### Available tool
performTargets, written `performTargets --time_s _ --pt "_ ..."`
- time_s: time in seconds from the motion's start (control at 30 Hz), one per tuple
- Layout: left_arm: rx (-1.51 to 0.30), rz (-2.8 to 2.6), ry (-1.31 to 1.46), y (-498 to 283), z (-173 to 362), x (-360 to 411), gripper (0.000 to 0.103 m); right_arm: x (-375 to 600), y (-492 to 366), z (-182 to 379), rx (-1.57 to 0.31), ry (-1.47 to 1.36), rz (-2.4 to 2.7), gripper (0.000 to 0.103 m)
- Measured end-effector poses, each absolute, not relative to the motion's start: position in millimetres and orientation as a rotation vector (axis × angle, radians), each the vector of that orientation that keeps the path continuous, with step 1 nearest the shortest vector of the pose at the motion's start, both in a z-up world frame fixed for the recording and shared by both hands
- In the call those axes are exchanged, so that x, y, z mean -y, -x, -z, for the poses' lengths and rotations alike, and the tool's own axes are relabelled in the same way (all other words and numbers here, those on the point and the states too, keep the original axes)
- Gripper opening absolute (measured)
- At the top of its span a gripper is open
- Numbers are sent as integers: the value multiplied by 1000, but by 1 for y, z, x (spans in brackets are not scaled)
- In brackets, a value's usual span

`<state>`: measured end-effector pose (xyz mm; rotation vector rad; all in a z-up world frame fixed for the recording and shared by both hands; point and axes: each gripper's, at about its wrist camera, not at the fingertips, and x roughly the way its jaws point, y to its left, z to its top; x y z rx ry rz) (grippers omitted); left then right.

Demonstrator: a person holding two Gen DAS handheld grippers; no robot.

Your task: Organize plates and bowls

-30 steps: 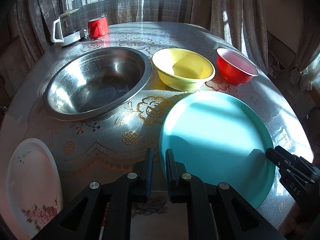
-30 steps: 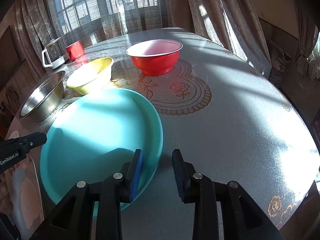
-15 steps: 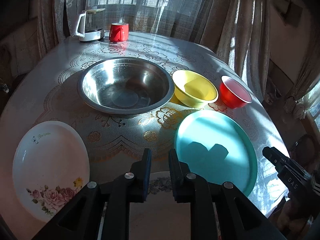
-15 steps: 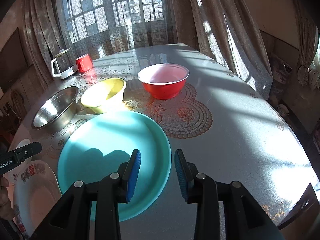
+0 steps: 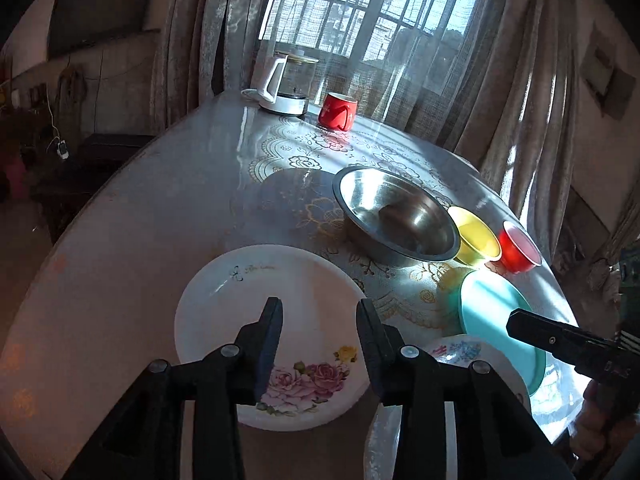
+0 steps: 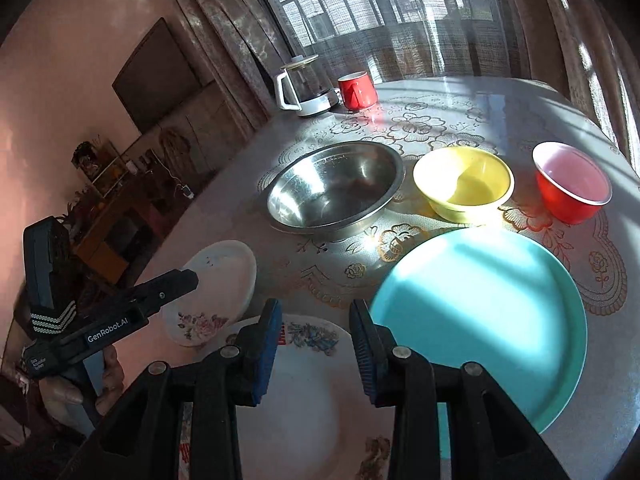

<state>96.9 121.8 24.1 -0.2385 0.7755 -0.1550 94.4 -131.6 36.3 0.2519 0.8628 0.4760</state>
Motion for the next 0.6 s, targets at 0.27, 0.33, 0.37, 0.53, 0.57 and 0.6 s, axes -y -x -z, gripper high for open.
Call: performTargets --time_s 0.27,0.33,0.37,0.53,0.57,0.6 --pt "-803 117 392 -91 -3 -187 40 69 -137 -18 -969 -224 -544 33" --pt "-812 90 425 -91 4 -197 38 57 -146 -9 -1003 -193 -533 33" --pt "-819 87 440 -90 8 -201 38 52 -149 -5 -1015 -179 -527 32" --pt "-843 78 459 -90 22 -209 36 38 -160 13 -1063 -138 -498 31" --pt "-849 81 462 -90 25 -210 34 36 -161 16 -1068 -128 -495 29" --pt "-858 86 461 -91 27 -208 30 35 -161 17 -1070 -119 -491 29"
